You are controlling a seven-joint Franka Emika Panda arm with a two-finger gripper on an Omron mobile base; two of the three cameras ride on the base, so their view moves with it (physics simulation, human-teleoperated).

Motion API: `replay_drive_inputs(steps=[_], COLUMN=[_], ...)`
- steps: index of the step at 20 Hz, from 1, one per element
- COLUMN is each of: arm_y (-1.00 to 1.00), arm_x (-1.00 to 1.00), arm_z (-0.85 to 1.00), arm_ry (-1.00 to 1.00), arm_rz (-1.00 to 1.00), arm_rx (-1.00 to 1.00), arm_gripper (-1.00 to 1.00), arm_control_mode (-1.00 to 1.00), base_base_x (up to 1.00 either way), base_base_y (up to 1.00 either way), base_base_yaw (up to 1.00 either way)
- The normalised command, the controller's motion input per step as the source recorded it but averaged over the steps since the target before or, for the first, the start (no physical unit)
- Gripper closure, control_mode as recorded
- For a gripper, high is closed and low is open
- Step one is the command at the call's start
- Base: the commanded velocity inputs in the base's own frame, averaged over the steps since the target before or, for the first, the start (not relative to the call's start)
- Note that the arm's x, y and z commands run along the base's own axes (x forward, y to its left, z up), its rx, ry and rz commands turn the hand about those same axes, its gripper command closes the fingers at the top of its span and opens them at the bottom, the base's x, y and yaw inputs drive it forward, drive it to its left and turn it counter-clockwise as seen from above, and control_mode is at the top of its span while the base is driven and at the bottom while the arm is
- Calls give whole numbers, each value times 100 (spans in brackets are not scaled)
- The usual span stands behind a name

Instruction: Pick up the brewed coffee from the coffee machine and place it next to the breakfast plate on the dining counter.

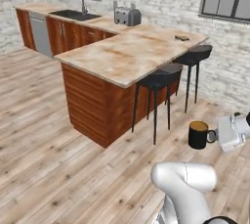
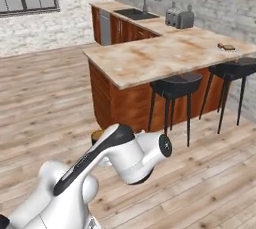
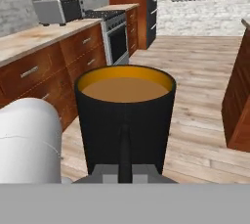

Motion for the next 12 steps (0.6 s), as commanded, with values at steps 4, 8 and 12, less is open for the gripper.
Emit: replay_drive_inputs(steps=[4,8,12], arm_y=[0,0,0], arm_x=[0,0,0], arm_z=[0,0,0], arm_ry=[0,0,0], arm_rz=[0,0,0], arm_rx=[0,0,0], arm_gripper=[100,100,100], arm_control_mode=[100,100,100], base_base_x=[100,100,100], base_base_y=[-16,-32,-50], base_base_yaw=[-37,-21,-11])
